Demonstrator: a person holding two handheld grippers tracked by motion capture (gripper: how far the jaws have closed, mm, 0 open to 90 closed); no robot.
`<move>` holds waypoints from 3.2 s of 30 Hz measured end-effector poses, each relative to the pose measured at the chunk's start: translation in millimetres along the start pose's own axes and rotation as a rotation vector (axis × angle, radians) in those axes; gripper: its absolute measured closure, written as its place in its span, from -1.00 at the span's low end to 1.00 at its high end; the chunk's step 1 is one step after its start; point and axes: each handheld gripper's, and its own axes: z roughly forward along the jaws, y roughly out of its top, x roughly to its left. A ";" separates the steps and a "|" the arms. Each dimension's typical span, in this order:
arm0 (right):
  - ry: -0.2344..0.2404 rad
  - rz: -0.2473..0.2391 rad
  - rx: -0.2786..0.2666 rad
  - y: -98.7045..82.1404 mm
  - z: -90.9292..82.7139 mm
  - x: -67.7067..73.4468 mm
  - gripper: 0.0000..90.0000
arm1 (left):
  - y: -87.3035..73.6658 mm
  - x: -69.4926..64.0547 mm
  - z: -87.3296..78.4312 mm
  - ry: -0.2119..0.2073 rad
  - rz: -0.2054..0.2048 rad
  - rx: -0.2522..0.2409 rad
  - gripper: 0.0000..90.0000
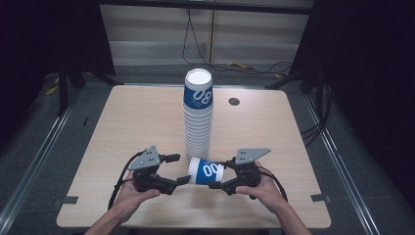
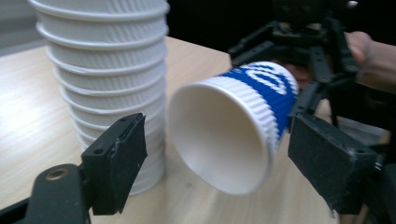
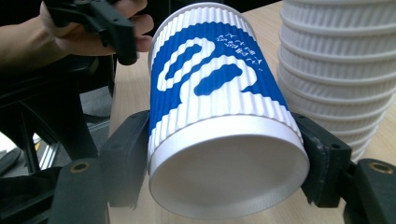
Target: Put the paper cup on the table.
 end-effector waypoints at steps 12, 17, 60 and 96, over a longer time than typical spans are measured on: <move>0.059 -0.001 -0.062 0.3 3.1 1.0 -0.37 | -0.7 0.4 -2.8 -0.079 -0.062 -0.043 -0.60; 0.099 -0.026 -0.094 -1.0 1.8 5.2 -0.37 | 0.0 -0.2 -4.0 -0.117 -0.070 -0.050 -0.66; 0.151 -0.050 -0.172 -1.5 11.7 13.6 -0.37 | -3.8 -4.0 8.1 -0.210 -0.045 -0.014 -0.71; 0.056 0.004 0.037 -2.5 11.4 8.9 -0.67 | 6.6 3.9 -9.7 -0.170 -0.064 0.047 -0.55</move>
